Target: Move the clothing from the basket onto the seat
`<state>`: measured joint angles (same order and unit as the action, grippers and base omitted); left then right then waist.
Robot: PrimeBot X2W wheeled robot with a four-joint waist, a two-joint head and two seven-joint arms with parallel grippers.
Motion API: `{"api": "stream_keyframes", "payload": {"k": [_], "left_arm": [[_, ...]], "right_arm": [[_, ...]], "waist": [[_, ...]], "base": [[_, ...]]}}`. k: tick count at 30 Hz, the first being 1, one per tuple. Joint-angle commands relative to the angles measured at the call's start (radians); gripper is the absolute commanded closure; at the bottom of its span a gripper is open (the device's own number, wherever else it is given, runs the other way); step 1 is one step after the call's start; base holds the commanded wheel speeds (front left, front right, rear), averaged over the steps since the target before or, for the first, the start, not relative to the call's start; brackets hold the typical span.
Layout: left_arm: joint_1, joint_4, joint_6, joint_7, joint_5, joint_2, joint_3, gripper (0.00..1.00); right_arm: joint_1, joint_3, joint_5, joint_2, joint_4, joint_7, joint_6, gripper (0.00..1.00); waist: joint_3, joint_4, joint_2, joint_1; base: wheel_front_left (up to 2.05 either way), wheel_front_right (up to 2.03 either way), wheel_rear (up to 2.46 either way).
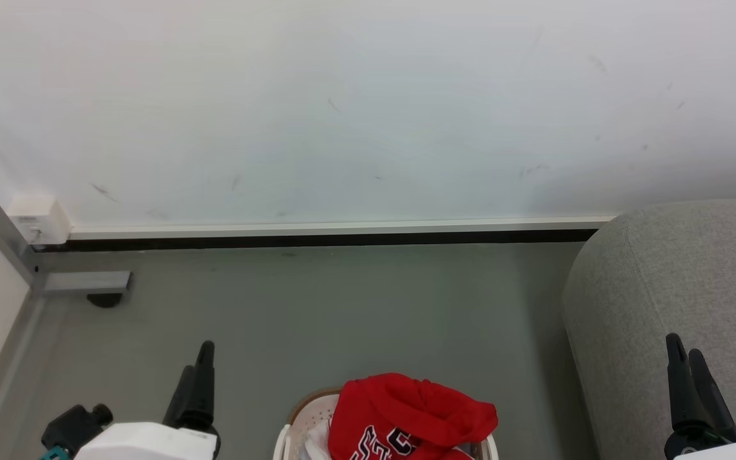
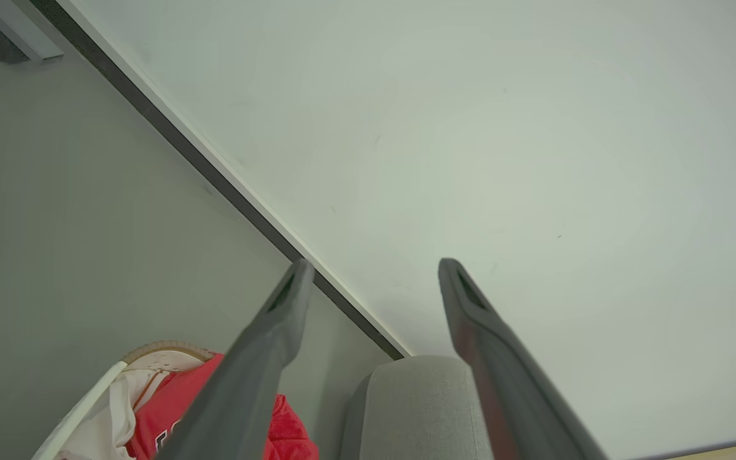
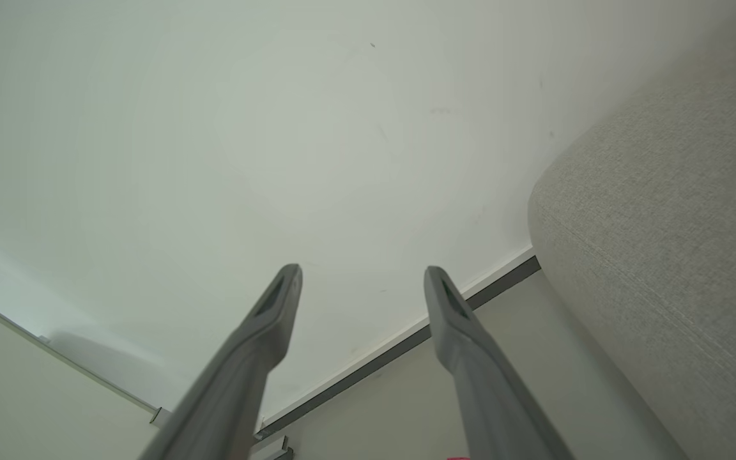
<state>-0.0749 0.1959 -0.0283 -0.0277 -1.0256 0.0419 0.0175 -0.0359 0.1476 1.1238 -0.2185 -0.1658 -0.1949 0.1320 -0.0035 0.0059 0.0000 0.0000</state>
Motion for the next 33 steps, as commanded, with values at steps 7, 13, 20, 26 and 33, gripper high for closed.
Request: {"api": "stream_keyframes", "payload": {"k": [7,13,20,26,33], "left_arm": [[-0.017,-0.015,0.002,-0.033,0.145,0.014,0.02,0.0],[-0.015,-0.018,0.008,-0.055,0.252,0.021,0.039,0.0],[-0.014,-0.021,0.015,-0.076,0.335,0.028,0.055,0.0],[-0.008,-0.026,0.021,-0.094,0.408,0.037,0.068,0.0],[-0.005,-0.026,0.025,-0.112,0.492,0.048,0.083,0.0]], "right_arm": [[-0.001,-0.028,-0.164,0.004,0.003,-0.012,-0.001,0.0],[0.006,-0.044,-0.283,0.014,-0.005,-0.019,-0.001,0.0],[0.01,-0.054,-0.378,0.025,-0.011,-0.024,-0.001,0.0],[0.012,-0.07,-0.468,0.032,-0.013,-0.029,-0.001,0.0],[0.021,-0.089,-0.564,0.045,-0.013,-0.035,-0.001,0.0]], "waist": [[-0.003,0.0,0.0,0.0],[-0.005,0.002,0.0,0.0],[-0.005,0.003,0.0,0.0],[-0.007,0.003,0.0,0.0],[-0.008,0.006,0.0,0.0]], "base": [[0.0,0.0,0.0],[0.0,0.0,0.0],[0.0,0.0,0.0],[0.0,0.0,0.0],[0.0,0.0,0.0]]}}
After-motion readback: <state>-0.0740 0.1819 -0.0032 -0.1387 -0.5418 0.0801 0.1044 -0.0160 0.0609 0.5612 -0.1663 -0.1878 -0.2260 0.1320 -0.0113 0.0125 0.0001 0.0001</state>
